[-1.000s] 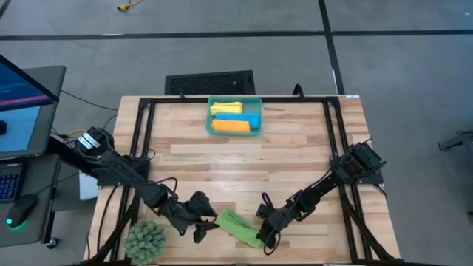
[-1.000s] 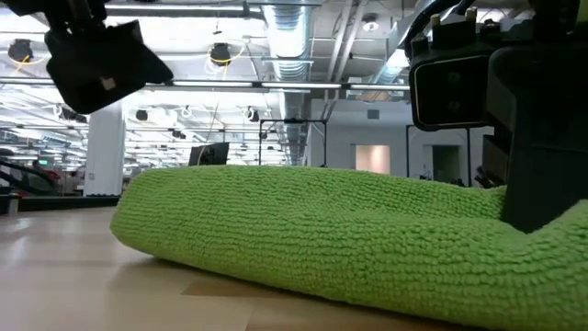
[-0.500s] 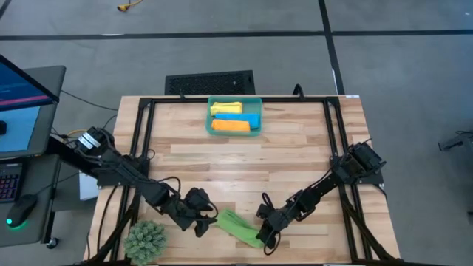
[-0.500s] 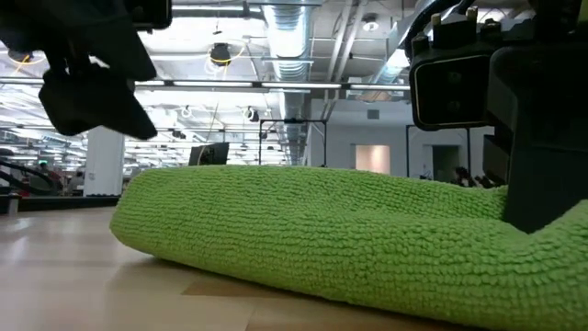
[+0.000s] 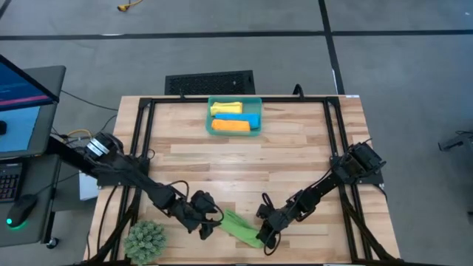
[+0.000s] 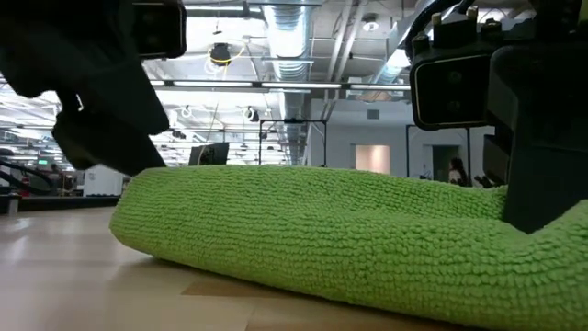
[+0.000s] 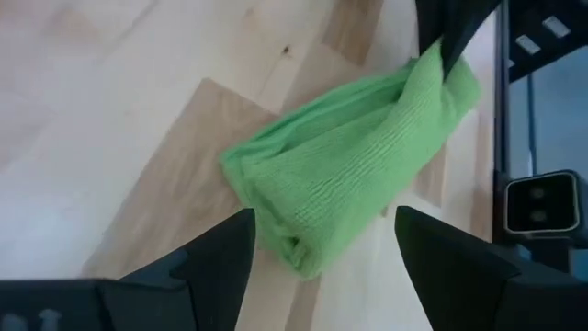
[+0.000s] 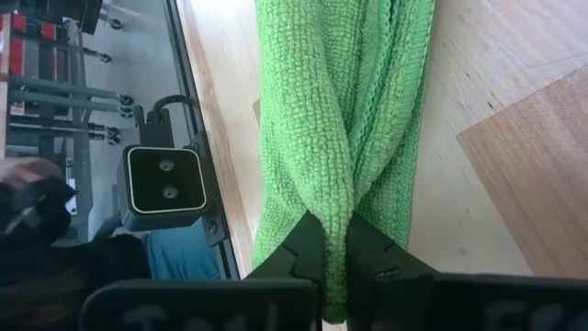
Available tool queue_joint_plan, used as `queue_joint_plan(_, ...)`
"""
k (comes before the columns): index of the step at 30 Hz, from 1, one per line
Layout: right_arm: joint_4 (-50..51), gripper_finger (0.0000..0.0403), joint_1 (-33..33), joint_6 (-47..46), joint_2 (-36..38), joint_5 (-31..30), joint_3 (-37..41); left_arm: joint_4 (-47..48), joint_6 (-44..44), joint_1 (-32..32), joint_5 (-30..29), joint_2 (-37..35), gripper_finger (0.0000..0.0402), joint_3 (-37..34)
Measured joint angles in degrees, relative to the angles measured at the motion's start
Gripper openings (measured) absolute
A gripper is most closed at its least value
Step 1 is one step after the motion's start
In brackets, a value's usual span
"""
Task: Roll microfiber towels into tight, uniform cylinder then place into a basket
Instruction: Put the rolled green microfiber towel into the green bin
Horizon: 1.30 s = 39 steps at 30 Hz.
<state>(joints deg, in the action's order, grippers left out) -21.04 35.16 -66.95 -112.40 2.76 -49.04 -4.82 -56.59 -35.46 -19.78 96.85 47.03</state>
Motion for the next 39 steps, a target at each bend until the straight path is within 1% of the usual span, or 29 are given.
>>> queue_joint_plan(4,0.0,0.0035,0.0,0.0,0.0,0.02,0.0,-3.23,0.17,0.25,-0.11,3.77,0.0255,0.04)
queue_joint_plan(8,-0.04,0.0032,-0.02,0.04,0.0,0.0,0.0,-7.42,0.15,1.33,1.63,8.41,0.0255,0.04)
queue_joint_plan(11,-0.02,0.0031,-0.02,0.04,0.0,0.04,0.0,-10.45,0.15,1.66,0.44,10.69,0.0255,0.18)
queue_joint_plan(16,-0.05,0.0034,-0.02,0.02,0.0,0.16,0.0,-11.21,0.11,1.73,-0.3,11.72,0.0255,0.24)
queue_joint_plan(19,-0.05,0.0032,-0.02,0.04,0.0,0.17,0.0,-13.07,0.45,1.75,-0.48,11.83,0.0246,0.15)
queue_joint_plan(23,-0.04,0.003,-0.02,0.58,0.0,0.14,0.0,-13.84,0.67,1.88,-0.5,11.99,0.0208,0.11)
queue_joint_plan(30,-0.04,0.0034,-0.02,0.97,0.0,-0.19,0.02,-13.83,3.52,1.86,-1.26,12.18,0.0112,0.04)
queue_joint_plan(36,-0.04,0.0029,-0.02,1.19,0.0,-0.29,0.02,-14.44,3.68,1.81,-1.03,12.21,0.003,0.04)
queue_joint_plan(37,-0.07,0.003,-0.02,1.82,0.03,-0.27,0.02,-14.87,3.64,1.81,-1.04,12.21,0.0018,0.04)
queue_joint_plan(39,-0.07,0.0032,-0.08,3.78,0.46,-0.36,0.14,-16.29,3.84,1.81,-1.04,12.21,0.001,0.02)
